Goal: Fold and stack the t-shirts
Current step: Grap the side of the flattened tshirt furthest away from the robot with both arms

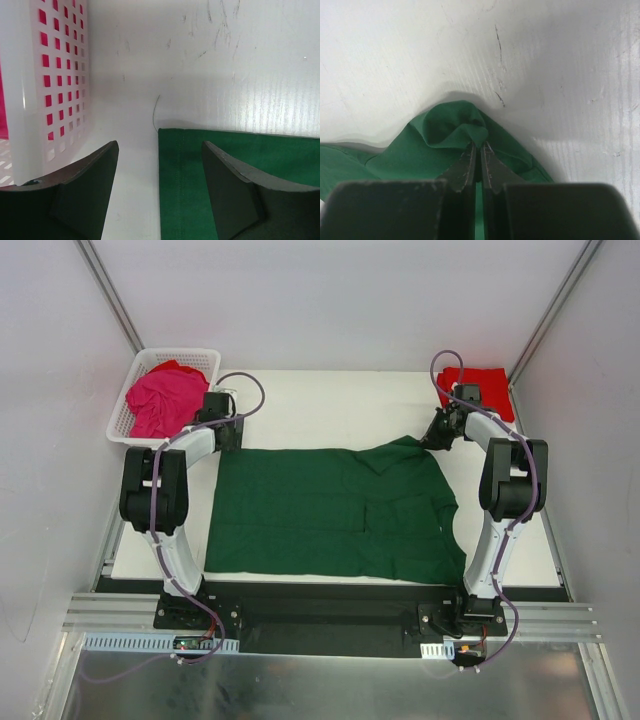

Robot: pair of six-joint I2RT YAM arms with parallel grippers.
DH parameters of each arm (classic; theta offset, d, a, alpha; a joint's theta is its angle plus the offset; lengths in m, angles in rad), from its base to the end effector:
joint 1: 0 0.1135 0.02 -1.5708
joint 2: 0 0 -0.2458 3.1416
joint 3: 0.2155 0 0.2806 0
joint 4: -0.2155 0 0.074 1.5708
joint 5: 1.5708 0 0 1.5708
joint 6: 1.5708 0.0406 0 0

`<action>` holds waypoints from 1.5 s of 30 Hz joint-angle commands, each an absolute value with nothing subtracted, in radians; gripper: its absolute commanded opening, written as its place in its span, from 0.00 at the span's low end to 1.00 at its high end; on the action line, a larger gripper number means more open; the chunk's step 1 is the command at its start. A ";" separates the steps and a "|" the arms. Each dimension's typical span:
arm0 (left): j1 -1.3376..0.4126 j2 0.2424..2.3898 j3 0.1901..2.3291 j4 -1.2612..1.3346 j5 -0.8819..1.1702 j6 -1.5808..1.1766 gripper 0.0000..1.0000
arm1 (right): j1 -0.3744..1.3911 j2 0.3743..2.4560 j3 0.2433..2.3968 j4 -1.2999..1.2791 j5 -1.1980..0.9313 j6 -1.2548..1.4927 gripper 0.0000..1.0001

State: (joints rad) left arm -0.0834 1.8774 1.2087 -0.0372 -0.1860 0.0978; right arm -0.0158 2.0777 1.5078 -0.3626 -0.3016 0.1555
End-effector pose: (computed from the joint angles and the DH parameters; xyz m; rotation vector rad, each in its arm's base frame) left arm 0.4323 -0.0286 0.1511 0.1080 2.2689 0.2192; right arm 0.4698 0.0046 0.1405 0.0885 2.4940 0.4353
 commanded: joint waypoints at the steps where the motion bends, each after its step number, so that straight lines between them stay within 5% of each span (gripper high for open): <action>1: -0.074 1.919 1.276 -0.074 -0.173 0.146 0.66 | -0.026 2.036 1.516 -0.357 -0.319 0.158 0.01; 16: -0.072 1.982 1.331 -0.120 -0.187 0.193 0.63 | -0.038 2.037 1.525 -0.359 -0.327 0.163 0.01; 25: -0.072 1.997 1.354 -0.158 -0.173 0.204 0.48 | -0.041 2.037 1.525 -0.359 -0.333 0.167 0.01; 45: -0.072 2.006 1.365 -0.285 -0.100 0.178 0.41 | -0.048 2.037 1.528 -0.354 -0.347 0.176 0.01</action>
State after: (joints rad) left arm -0.0834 1.9945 1.3407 -0.1867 -0.1661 0.1936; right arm -0.0360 2.0777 1.5078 -0.3626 -0.3305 0.1711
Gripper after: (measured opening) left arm 0.411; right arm 0.042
